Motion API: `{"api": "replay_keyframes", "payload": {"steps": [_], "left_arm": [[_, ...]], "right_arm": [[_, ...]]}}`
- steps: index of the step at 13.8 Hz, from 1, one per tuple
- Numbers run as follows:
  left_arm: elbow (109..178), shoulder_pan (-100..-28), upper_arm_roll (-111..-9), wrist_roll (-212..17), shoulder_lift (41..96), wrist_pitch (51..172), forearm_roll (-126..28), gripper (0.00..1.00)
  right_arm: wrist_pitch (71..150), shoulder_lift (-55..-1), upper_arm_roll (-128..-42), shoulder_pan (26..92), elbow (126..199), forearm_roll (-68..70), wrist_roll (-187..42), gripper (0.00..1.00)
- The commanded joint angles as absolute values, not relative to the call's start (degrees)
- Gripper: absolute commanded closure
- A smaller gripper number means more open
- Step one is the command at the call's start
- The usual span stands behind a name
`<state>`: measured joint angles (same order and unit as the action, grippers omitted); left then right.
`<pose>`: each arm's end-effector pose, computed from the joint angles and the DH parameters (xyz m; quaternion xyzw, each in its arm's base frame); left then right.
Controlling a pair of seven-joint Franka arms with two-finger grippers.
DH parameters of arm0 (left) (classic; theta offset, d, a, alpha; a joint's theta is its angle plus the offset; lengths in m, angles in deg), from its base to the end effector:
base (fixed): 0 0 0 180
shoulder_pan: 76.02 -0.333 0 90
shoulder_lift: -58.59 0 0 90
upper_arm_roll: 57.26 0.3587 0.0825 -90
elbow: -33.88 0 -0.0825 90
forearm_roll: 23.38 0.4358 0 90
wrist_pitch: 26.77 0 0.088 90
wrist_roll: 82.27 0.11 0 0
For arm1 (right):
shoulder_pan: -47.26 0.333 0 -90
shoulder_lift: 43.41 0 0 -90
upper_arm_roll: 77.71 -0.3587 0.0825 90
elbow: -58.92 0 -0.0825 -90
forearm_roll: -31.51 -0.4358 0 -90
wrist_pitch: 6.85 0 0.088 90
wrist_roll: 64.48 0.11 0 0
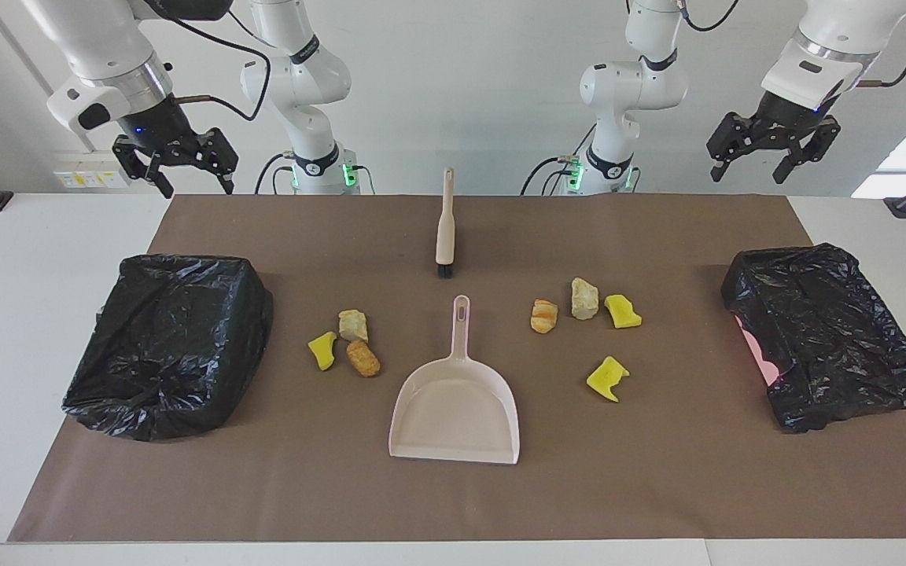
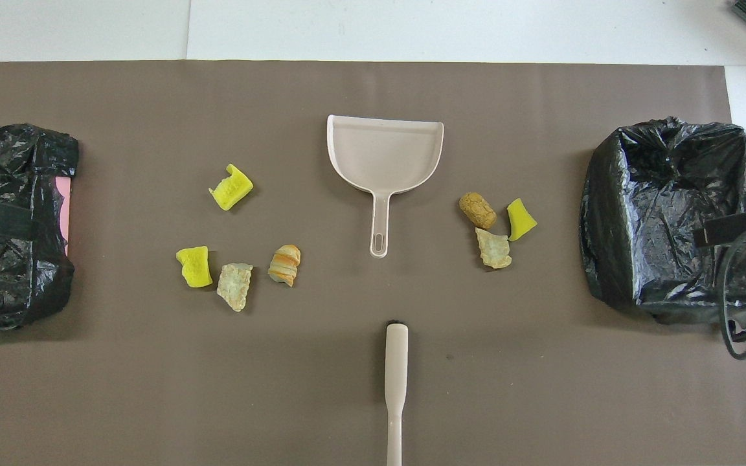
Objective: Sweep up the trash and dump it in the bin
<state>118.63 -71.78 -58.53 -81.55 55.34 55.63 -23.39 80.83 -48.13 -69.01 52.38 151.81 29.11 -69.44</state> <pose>0.5679 -0.0553 0.7332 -0.9985 0.0543 -0.0079 0.0002 0.5720 -0.0351 0.6825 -0.9995 -0.0131 0.0027 0.0274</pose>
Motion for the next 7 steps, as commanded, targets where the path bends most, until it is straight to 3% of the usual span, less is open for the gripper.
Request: {"api": "replay_keyframes", "payload": {"steps": [1,7], "left_arm": [[120.5,-71.5,-58.4,-82.2,53.7,55.4,-22.9,0.0],[120.9,-71.3,-58.5,-81.7,53.4,55.7,-22.9,0.0]], "right_arm": [[82.1,-49.5,-69.3,51.9,153.4,29.9,-70.7,0.0],[79.6,-49.3,-69.0,52.4,152.7,30.4,-71.2,0.0]]}}
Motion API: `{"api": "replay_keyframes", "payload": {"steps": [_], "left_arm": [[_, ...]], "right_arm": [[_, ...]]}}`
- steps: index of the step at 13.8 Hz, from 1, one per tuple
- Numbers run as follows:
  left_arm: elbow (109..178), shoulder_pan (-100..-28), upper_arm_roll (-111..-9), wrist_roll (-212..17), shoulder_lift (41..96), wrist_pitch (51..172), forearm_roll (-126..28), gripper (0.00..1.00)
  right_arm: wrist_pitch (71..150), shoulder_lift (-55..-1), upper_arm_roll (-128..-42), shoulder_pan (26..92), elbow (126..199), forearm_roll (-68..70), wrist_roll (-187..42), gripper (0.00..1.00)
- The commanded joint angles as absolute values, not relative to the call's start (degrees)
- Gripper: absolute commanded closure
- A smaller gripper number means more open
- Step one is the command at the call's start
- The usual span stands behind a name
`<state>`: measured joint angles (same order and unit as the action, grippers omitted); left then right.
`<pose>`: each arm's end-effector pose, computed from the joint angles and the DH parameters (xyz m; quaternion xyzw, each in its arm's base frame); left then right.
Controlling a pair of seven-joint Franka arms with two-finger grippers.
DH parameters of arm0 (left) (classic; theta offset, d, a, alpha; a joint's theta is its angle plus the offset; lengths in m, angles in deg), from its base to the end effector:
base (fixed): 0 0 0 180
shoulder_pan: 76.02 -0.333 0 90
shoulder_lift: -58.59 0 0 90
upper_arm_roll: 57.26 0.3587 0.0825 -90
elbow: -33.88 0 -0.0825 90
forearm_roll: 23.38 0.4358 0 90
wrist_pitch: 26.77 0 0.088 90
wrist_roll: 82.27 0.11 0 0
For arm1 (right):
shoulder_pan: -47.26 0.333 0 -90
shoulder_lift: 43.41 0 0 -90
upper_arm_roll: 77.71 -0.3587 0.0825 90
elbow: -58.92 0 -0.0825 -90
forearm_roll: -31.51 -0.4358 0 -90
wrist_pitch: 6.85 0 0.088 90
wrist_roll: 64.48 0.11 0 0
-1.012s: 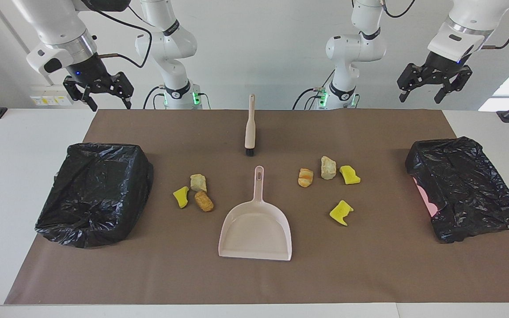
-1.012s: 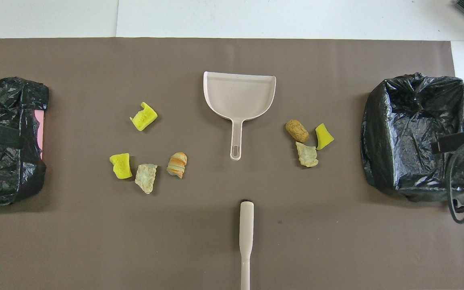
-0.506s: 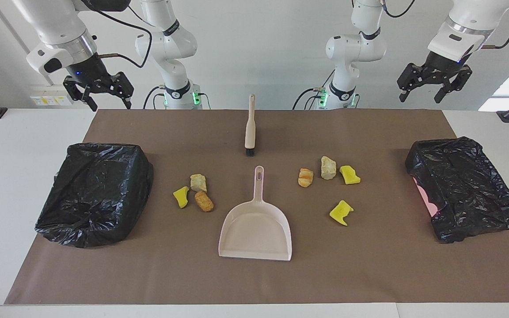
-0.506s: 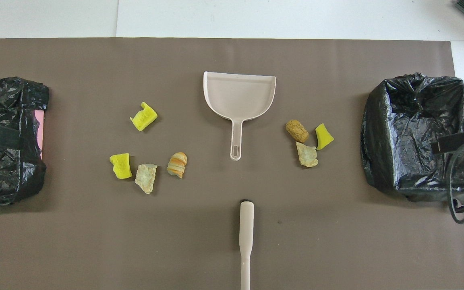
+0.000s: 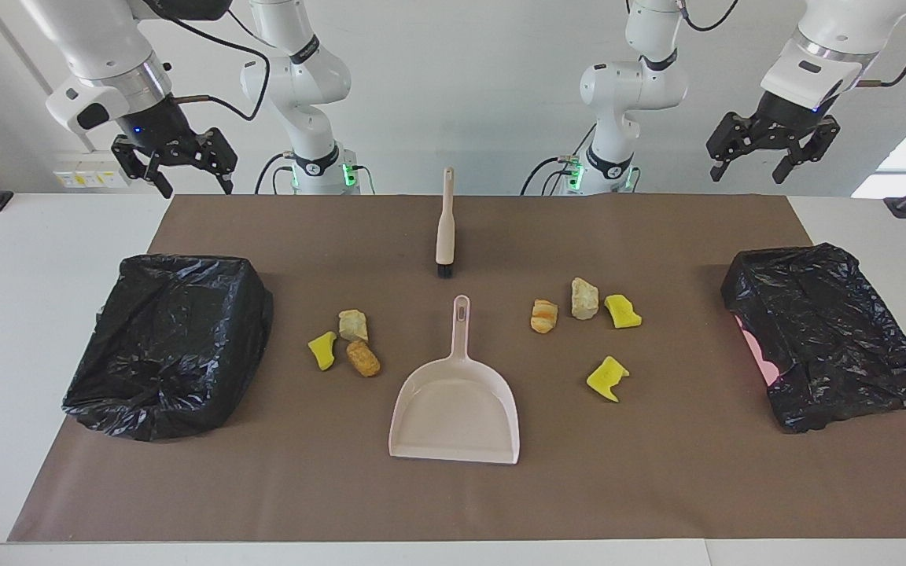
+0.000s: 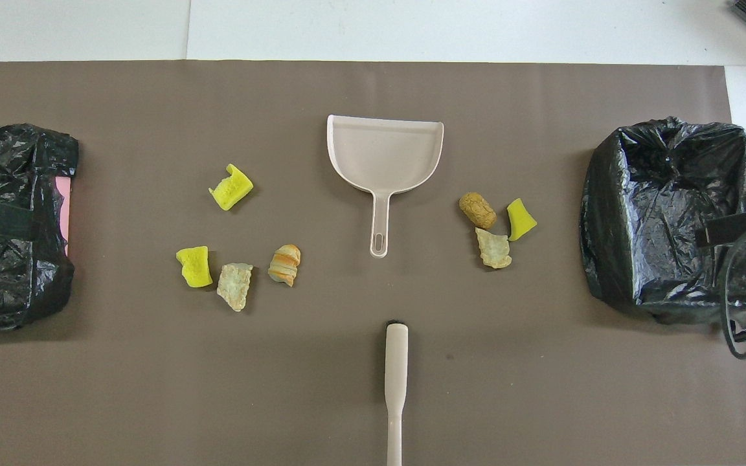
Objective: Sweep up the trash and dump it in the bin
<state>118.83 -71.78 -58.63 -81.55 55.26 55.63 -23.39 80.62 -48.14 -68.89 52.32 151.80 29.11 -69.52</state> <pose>0.5674 -0.0563 0.7322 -0.9985 0.0552 -0.0068 0.0003 0.5714 -0.0369 0.6823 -0.9995 -0.0123 0.0043 0.0277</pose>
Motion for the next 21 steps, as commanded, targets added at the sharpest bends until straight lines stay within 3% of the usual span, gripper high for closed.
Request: {"api": "replay_keyframes", "payload": {"steps": [1,4,10,14,21], "left_arm": [[121.1,-71.3,-58.4,-81.7,53.3,55.8,-22.9,0.0],[123.8,-70.7,-58.5,-82.2,51.8,56.5,-22.9,0.0],[136.1,-66.2,-60.1,-82.6,44.2,60.6,-23.3,0.0],[145.4,-55.4,-60.1,-93.8,40.0,66.1,-23.3,0.0],[157.1,-37.5,-60.2,-115.2,39.7,77.5,-23.6,0.0]], "right_arm": [[78.5,-49.5,-69.1,52.4,152.7,30.5,-70.9,0.0],[80.2,-49.4,-69.2,52.5,152.9,31.8,-70.7,0.0],[81.3,-49.4,-69.3,52.7,153.2,32.8,-70.7,0.0],[81.3,-49.4,-69.3,52.6,153.2,32.8,-70.6,0.0],[83.7,-49.3,-69.5,52.8,156.5,32.7,-68.8,0.0]]}}
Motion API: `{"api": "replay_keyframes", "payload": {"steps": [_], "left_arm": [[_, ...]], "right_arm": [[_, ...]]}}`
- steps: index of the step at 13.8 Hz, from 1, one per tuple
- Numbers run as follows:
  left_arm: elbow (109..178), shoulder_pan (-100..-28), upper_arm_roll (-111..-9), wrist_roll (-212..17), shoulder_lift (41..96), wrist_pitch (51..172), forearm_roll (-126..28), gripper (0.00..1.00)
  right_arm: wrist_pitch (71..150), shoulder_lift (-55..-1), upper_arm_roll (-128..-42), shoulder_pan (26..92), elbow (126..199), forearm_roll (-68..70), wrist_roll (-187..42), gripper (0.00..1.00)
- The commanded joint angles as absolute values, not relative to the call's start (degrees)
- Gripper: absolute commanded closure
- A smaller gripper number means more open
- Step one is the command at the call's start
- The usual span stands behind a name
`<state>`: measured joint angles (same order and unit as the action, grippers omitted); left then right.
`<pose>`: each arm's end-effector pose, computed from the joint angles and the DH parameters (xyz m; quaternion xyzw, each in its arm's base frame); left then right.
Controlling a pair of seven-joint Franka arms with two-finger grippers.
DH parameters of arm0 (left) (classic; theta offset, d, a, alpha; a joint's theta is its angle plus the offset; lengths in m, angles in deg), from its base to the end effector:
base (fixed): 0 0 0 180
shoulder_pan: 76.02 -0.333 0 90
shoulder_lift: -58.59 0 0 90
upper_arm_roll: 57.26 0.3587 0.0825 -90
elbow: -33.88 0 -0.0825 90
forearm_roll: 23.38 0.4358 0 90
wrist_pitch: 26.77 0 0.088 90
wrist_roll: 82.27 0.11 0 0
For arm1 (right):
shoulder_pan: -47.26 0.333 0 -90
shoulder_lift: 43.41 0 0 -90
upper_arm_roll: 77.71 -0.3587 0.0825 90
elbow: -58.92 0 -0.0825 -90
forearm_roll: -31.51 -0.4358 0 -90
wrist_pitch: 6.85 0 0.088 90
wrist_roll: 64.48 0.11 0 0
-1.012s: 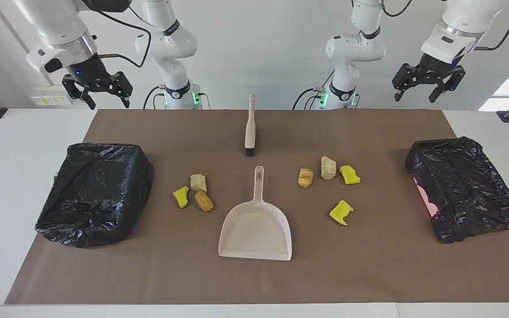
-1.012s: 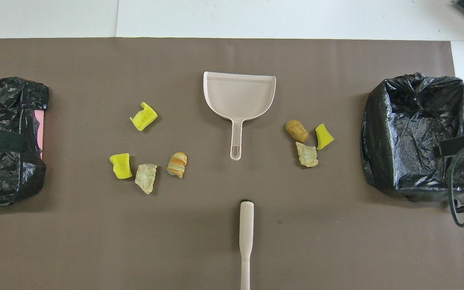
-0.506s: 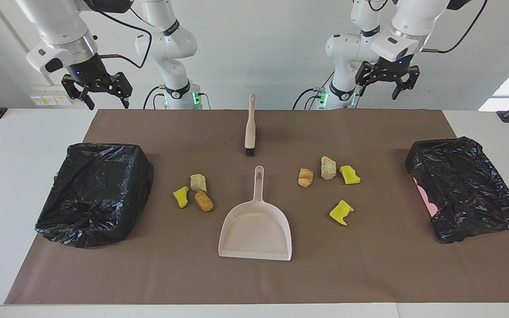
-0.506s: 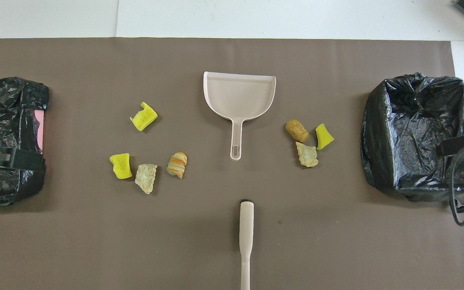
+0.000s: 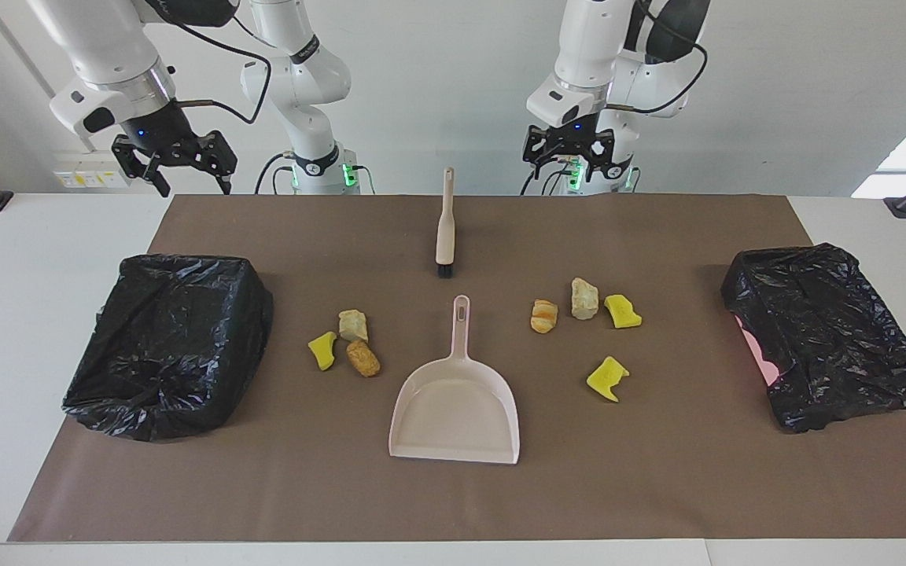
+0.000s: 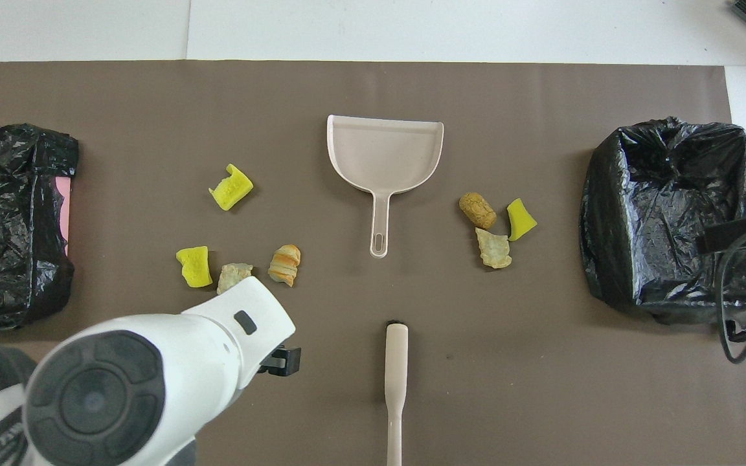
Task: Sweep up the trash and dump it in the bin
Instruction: 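Reach the right gripper to the dustpan handle while the left gripper approaches the brush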
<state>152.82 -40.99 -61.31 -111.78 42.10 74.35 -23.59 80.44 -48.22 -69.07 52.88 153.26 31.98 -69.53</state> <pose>0.3906 -0.3220 0.5746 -0.9966 0.0815 0.0052 0.0135 0.5701 -0.0350 0.6695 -0.9996 -0.0180 0.0198 0.0036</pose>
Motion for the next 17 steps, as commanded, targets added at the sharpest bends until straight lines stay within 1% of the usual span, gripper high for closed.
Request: {"api": "replay_keyframes", "payload": {"steps": [1,2,3,4,6,8,10,13,15,17], "left_arm": [[158.2,-35.8,-60.2,-117.0,39.7,78.6,-23.9,0.0],[159.2,-33.4,-60.2,-119.2,40.3,80.0,-24.0,0.0],[160.7,-31.2,-60.1,-121.3,40.5,82.3,-24.0,0.0],[162.6,-30.3,-60.2,-122.4,40.1,84.5,-24.1,0.0],[164.0,-28.0,-60.1,-122.8,40.1,85.3,-25.6,0.0],[165.4,-22.8,-60.1,-126.8,43.1,88.3,-25.6,0.0],[168.0,-18.8,-60.1,-132.1,45.7,94.9,-25.5,0.0],[168.1,-14.9,-60.1,-136.6,51.2,100.7,-25.5,0.0],[168.4,-13.1,-60.2,-137.9,52.8,102.2,-25.6,0.0],[168.3,-12.8,-60.2,-138.2,52.9,103.0,-26.1,0.0]], "right_arm": [[84.4,-48.9,-69.6,54.4,156.9,32.7,-68.4,0.0],[85.6,-48.4,-69.6,55.7,158.4,32.6,-67.0,0.0],[88.6,-48.4,-69.6,57.1,160.3,32.2,-65.1,0.0],[91.0,-48.0,-69.6,59.4,161.7,32.2,-63.4,0.0],[94.7,-43.7,-69.6,63.2,161.9,31.9,-59.7,0.0],[99.0,-39.3,-69.6,66.4,161.5,31.7,-55.2,0.0],[103.0,-35.4,-69.6,69.4,160.5,31.4,-50.9,0.0],[105.4,-30.8,-69.8,72.6,157.4,26.6,-44.5,0.0],[105.3,-25.5,-69.8,74.8,152.6,25.7,-40.2,0.0],[105.4,-20.3,-69.8,77.4,146.9,25.7,-36.5,0.0]]}}
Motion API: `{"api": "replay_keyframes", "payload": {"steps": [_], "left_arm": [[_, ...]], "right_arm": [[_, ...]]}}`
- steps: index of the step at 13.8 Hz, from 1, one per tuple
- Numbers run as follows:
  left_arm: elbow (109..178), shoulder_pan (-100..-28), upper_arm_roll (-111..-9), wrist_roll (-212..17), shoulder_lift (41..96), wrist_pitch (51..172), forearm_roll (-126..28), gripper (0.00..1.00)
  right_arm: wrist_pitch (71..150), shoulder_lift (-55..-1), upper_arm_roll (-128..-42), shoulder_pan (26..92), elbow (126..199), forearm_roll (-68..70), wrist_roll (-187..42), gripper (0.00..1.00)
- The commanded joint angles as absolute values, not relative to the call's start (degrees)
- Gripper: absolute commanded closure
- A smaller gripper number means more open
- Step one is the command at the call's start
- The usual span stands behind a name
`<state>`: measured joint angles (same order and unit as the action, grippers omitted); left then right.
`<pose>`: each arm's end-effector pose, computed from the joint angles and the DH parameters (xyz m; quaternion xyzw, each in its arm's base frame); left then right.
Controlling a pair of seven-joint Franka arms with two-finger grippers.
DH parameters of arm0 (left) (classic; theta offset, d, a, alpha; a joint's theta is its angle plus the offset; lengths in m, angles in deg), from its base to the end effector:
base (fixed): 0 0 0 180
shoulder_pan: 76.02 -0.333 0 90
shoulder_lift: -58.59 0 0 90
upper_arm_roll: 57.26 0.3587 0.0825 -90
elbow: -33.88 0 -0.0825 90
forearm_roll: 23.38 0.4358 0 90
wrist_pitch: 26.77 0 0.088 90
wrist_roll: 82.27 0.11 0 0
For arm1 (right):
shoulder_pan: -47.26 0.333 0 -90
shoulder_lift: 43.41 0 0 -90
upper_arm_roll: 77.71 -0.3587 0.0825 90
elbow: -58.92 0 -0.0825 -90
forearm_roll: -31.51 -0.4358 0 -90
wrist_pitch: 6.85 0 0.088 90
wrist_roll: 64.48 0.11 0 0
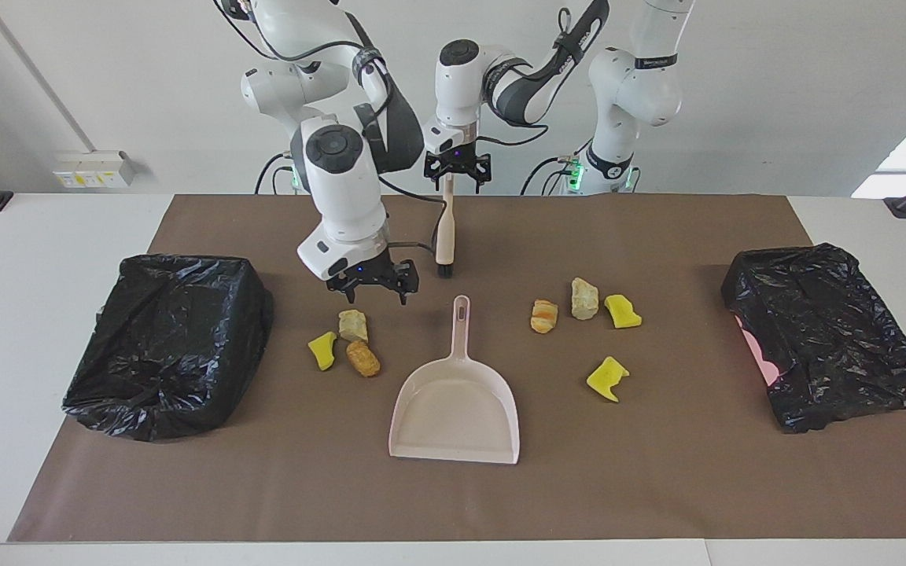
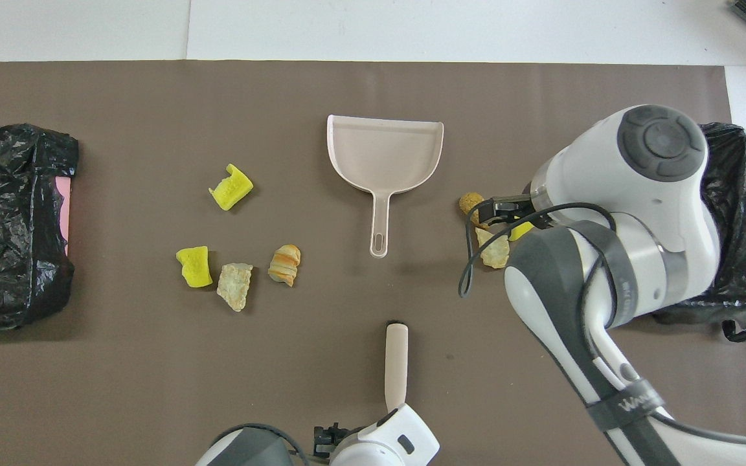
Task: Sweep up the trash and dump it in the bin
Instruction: 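Reach the right gripper to the dustpan handle while the left gripper approaches the brush, then grasp the dustpan with the right gripper while the left gripper grasps the brush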
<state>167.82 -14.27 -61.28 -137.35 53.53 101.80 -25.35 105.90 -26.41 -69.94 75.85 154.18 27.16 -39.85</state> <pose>0.2160 -0.4829 0.3777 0.9966 -0.0823 -0.0103 0.0027 0.6558 0.2645 0.4556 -0.9989 0.0447 0.0006 0.0164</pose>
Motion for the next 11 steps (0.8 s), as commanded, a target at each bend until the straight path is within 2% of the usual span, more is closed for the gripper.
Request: {"api": "replay_keyframes", "payload": {"steps": [1,4,7,10,11], "left_arm": [[168.4,-11.9,-60.2,-138.2,53.1,103.0,-26.5,0.02],[168.1,-10.1,-60.2,-138.3,56.4,104.0,-27.2,0.05],[168.2,-9.6,-60.2,-138.2,56.5,104.5,-27.4,0.1],[168.4,-9.7,-60.2,-138.0,56.4,104.3,-27.5,0.25],[168.4,-9.6,-60.2,-138.0,56.4,103.9,-27.7,0.39]], "right_arm": [[105.5,-18.2,-69.9,77.8,144.6,25.6,-34.5,0.0],[109.8,-15.8,-71.6,78.9,143.5,25.4,-33.5,0.0],[111.4,-15.7,-72.9,78.8,143.6,24.2,-33.6,0.0],[114.6,-14.0,-73.2,82.1,144.5,23.8,-33.2,0.0],[114.6,-14.0,-73.2,81.5,144.9,24.2,-33.3,0.0]]}}
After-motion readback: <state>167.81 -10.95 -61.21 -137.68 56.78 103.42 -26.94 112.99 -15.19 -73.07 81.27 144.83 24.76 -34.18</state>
